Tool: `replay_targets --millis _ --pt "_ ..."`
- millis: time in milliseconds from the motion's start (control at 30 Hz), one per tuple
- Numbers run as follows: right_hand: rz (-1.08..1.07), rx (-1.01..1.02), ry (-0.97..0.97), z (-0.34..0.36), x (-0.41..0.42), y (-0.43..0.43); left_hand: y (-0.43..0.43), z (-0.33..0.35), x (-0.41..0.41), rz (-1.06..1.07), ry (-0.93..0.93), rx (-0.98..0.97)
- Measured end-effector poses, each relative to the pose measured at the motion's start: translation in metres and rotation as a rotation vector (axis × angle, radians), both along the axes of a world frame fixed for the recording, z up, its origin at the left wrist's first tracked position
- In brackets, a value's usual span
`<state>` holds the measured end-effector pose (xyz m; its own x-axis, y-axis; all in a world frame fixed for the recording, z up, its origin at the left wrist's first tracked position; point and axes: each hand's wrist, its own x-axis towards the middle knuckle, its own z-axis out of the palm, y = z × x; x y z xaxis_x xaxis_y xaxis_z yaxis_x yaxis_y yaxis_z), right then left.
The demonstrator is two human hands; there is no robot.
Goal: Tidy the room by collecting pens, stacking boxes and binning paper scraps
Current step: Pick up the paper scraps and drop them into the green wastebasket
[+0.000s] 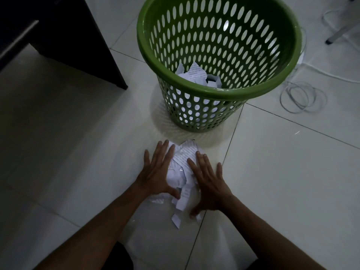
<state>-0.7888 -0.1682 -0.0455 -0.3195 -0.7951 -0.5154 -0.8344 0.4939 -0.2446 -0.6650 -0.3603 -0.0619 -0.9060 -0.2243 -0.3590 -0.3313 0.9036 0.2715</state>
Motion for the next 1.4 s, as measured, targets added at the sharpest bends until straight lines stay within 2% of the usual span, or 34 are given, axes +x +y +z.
replay_targets --millis 167,400,533,633,700,833,1000,1133,1400 --pt "0.05 -0.016 0.041 -0.006 -0.003 -0.016 0.006 -0.011 -0.002 -0.157 -0.148 0.0" --pt "0.011 -0.139 -0.09 0.008 -0.015 -0.013 0.028 -0.011 0.031 -0.093 -0.104 0.047" --pt "0.069 -0.026 -0.029 0.009 -0.019 0.007 0.045 -0.012 0.038 -0.134 -0.112 -0.023" --pt "0.101 -0.002 0.022 0.001 -0.012 0.01 0.048 -0.014 0.036 -0.088 -0.095 -0.015" --pt "0.111 -0.061 0.01 -0.004 -0.01 0.005 0.049 -0.01 0.034 -0.06 -0.062 -0.001" --pt "0.107 -0.139 -0.033 -0.011 -0.003 -0.001 0.052 -0.013 0.035 -0.077 0.118 -0.001" --pt "0.085 -0.259 -0.05 -0.019 0.017 -0.002 0.061 -0.02 0.036 -0.071 0.257 -0.058" --pt "0.02 -0.378 -0.134 -0.021 0.02 -0.004 0.063 -0.025 0.035 -0.078 0.356 -0.111" --pt "-0.028 -0.574 -0.042 -0.031 0.027 0.001 0.061 -0.029 0.035 -0.184 0.345 -0.106"
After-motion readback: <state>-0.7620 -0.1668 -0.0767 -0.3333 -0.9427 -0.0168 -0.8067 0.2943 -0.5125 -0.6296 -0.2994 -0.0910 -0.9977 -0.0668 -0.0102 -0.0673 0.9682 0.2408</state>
